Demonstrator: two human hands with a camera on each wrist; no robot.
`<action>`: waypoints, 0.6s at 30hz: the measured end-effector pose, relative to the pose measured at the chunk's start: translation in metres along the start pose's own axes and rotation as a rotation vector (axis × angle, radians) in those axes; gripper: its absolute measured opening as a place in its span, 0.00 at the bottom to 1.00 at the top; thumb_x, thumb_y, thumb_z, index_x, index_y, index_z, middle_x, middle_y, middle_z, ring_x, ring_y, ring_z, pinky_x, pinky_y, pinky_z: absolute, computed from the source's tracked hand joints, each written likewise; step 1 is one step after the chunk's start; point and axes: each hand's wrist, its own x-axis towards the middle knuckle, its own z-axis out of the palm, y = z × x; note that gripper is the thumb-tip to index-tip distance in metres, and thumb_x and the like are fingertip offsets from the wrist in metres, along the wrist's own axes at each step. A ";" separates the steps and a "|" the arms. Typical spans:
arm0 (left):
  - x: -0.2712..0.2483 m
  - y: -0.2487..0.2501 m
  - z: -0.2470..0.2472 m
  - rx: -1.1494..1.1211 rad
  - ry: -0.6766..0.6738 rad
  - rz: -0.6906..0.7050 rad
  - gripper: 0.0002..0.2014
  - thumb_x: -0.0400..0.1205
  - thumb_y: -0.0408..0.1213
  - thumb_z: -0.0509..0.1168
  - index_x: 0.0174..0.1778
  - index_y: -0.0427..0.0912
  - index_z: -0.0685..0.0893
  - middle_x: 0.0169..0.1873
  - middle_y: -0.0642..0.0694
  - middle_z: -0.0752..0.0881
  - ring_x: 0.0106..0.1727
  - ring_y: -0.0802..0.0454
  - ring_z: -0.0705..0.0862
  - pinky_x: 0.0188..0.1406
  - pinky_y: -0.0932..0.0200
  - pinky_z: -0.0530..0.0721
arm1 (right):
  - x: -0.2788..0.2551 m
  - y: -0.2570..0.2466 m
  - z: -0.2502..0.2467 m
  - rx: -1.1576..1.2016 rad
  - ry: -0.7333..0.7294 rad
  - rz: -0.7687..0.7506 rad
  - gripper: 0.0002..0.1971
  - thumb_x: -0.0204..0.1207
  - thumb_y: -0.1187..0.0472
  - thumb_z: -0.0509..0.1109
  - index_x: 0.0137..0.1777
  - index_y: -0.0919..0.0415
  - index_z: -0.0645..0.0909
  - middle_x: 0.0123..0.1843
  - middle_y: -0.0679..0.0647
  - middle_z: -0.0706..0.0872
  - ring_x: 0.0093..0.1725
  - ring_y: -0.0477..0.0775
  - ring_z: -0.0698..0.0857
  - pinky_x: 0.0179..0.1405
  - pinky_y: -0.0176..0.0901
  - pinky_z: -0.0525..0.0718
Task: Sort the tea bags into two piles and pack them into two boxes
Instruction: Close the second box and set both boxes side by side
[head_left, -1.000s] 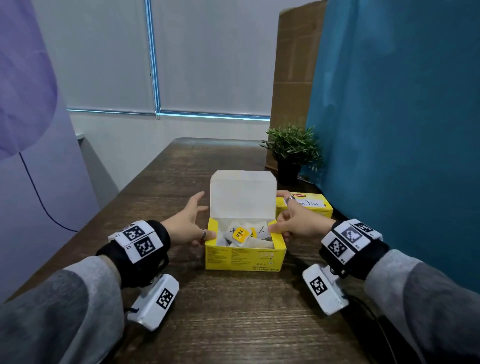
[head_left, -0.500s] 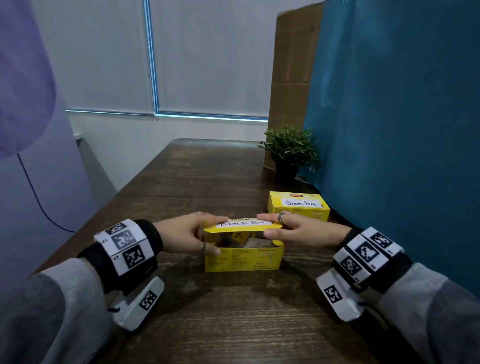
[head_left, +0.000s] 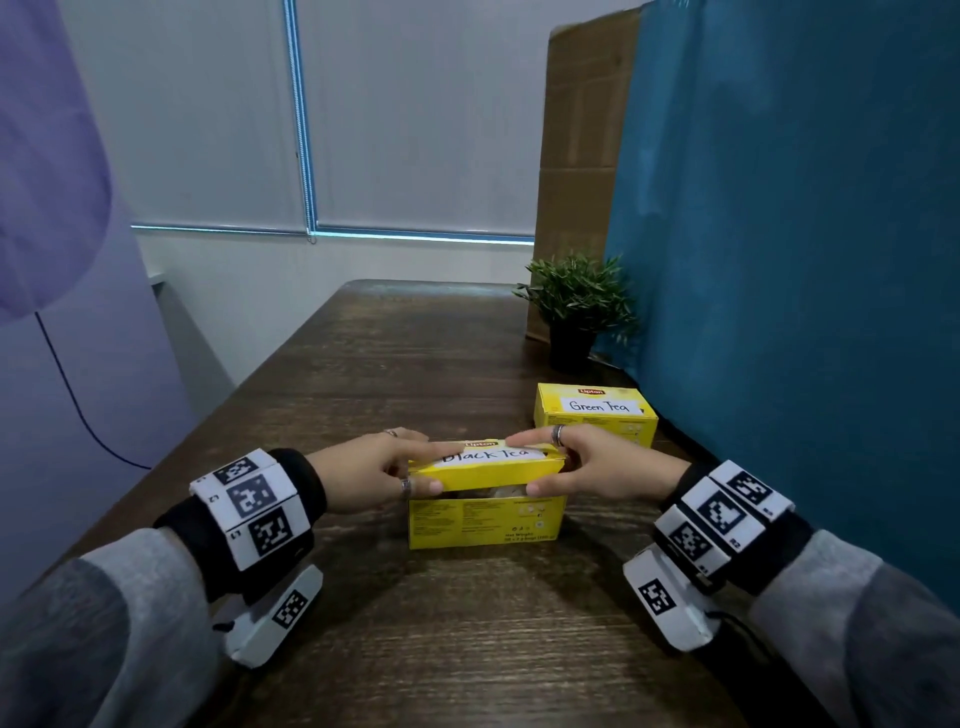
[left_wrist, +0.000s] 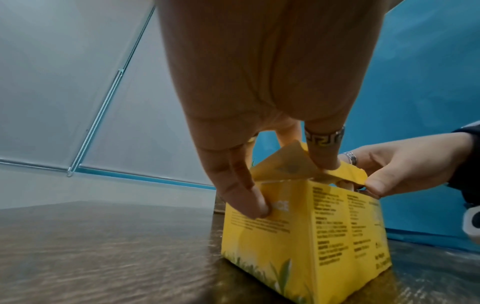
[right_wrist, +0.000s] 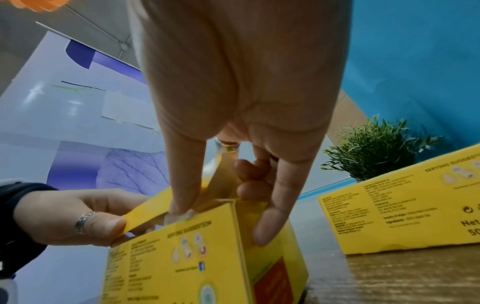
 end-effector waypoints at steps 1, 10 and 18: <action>0.000 0.000 0.001 0.028 -0.018 -0.013 0.24 0.83 0.50 0.58 0.73 0.72 0.59 0.79 0.49 0.60 0.74 0.49 0.68 0.73 0.58 0.67 | 0.000 0.001 0.001 -0.025 -0.010 0.006 0.28 0.71 0.50 0.75 0.70 0.33 0.71 0.58 0.55 0.86 0.52 0.51 0.85 0.57 0.47 0.84; 0.004 0.003 0.012 0.185 -0.024 -0.050 0.28 0.87 0.46 0.52 0.80 0.64 0.48 0.83 0.43 0.49 0.84 0.44 0.50 0.82 0.50 0.53 | -0.002 -0.003 0.005 -0.300 -0.022 -0.003 0.30 0.79 0.47 0.66 0.80 0.40 0.60 0.46 0.48 0.82 0.44 0.46 0.79 0.46 0.36 0.75; 0.003 0.000 0.015 0.175 -0.059 -0.092 0.29 0.87 0.49 0.49 0.81 0.61 0.43 0.83 0.48 0.40 0.84 0.46 0.49 0.82 0.52 0.52 | -0.001 -0.005 0.006 -0.431 -0.061 -0.016 0.30 0.81 0.48 0.62 0.82 0.43 0.57 0.37 0.38 0.72 0.39 0.40 0.74 0.43 0.32 0.71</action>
